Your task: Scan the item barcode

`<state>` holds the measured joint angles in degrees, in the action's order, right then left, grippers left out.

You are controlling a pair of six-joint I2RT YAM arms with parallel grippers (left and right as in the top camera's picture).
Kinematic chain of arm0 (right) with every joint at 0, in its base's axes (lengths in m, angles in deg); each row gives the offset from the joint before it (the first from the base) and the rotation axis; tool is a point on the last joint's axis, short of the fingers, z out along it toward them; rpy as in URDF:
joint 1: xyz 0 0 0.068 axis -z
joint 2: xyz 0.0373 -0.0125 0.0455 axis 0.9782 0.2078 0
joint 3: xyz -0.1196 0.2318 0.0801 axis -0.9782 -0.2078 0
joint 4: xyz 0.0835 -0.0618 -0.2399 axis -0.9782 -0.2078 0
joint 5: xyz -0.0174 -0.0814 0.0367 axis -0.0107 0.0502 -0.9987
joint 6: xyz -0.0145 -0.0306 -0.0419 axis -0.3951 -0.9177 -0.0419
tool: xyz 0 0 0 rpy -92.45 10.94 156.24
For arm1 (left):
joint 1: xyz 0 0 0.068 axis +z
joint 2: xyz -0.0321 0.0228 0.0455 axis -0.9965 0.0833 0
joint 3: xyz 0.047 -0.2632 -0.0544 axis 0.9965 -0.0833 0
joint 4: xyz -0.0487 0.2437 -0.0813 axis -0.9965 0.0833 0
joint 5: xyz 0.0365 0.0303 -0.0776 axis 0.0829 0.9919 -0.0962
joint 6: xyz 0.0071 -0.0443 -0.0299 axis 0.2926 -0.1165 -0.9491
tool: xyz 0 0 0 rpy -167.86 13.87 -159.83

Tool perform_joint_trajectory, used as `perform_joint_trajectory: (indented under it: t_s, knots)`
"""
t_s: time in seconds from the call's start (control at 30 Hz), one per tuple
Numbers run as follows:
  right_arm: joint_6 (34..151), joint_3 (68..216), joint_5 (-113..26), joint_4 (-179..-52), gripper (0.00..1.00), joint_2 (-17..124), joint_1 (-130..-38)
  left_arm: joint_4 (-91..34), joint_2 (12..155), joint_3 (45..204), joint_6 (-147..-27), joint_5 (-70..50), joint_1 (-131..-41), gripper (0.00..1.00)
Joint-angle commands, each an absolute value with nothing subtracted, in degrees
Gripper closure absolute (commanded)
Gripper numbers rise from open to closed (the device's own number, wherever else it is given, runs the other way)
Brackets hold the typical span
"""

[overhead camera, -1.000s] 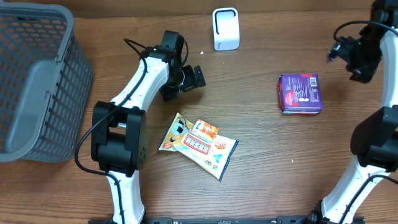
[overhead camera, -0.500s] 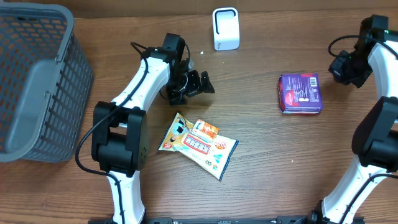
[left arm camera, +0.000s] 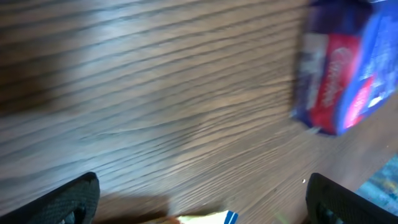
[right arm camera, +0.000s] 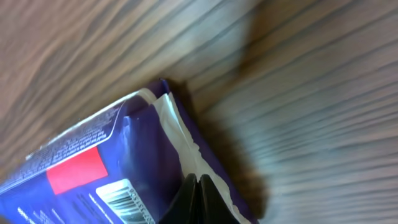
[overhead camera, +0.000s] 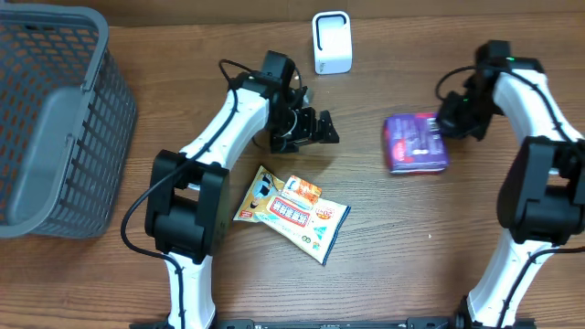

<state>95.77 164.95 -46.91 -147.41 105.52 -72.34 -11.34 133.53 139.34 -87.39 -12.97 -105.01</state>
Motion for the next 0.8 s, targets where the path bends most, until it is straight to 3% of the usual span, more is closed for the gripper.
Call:
perform_joint_trajectory:
  t_s: [0.0,0.3,0.63,0.77]
  knots:
    - [95.1,164.5,-50.8,-149.0,0.96,105.7,-76.1,-12.9,133.5,139.1,-85.8,-13.8,-105.8,0.00]
    - [92.9,164.5,-68.8,-150.9,0.96,105.7,-81.6,-14.4,133.5,139.1,-86.9,-14.0,-106.0,0.00]
    - [92.0,166.0,-68.7,-153.4,0.96,105.6,-80.8,-17.0,133.5,137.4,-87.5,-14.2,-107.8,0.01]
    - [90.8,167.0,-68.4,-155.1,0.96,105.4,-79.1,-20.3,133.5,135.1,-89.2,-16.7,-108.9,0.09]
